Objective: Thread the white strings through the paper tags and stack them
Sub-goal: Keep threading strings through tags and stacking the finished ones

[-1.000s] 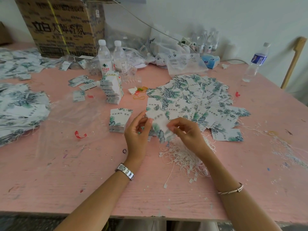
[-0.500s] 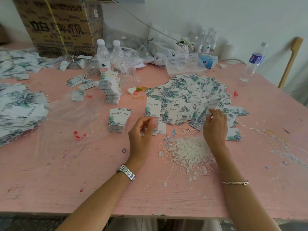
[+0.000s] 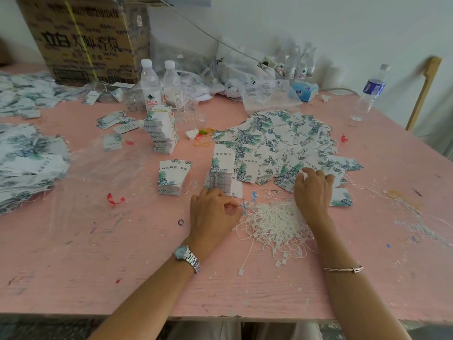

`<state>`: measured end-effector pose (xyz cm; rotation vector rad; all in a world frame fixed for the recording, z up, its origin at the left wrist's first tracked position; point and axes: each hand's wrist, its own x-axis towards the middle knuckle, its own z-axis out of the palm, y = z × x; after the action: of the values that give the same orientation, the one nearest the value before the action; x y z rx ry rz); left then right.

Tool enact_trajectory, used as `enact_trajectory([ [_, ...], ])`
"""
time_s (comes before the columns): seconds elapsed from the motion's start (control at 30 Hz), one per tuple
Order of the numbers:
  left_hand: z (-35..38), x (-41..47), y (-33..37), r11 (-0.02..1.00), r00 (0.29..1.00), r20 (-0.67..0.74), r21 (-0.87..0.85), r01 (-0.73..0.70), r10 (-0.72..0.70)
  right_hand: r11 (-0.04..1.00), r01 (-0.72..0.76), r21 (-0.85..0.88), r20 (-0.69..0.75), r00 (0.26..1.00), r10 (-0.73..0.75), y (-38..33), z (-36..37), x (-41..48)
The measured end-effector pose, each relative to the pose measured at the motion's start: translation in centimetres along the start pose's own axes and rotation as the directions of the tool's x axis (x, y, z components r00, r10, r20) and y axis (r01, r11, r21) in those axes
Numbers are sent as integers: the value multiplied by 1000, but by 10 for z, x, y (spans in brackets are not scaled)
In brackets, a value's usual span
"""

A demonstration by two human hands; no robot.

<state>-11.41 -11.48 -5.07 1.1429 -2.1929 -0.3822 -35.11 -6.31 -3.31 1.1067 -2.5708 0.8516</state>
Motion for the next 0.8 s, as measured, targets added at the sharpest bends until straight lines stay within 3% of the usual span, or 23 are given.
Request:
enact_trajectory([
  [0.17, -3, 0, 2, 999, 1000, 4, 44, -29, 29, 984, 104, 147, -124, 989, -86, -10, -4, -6],
  [0.37, -5, 1, 4, 988, 993, 78, 118, -95, 86, 928, 320, 191, -228, 934, -275, -25, -4, -18],
  [0.63, 2, 3, 6, 946, 982, 163, 290, -145, 101, 831, 502, 241, -237, 861, -451, -38, -5, -31],
  [0.8, 2, 1, 1, 992, 994, 63, 83, -93, 88, 685, 574, 448, -190, 810, -554, -43, -8, -36],
])
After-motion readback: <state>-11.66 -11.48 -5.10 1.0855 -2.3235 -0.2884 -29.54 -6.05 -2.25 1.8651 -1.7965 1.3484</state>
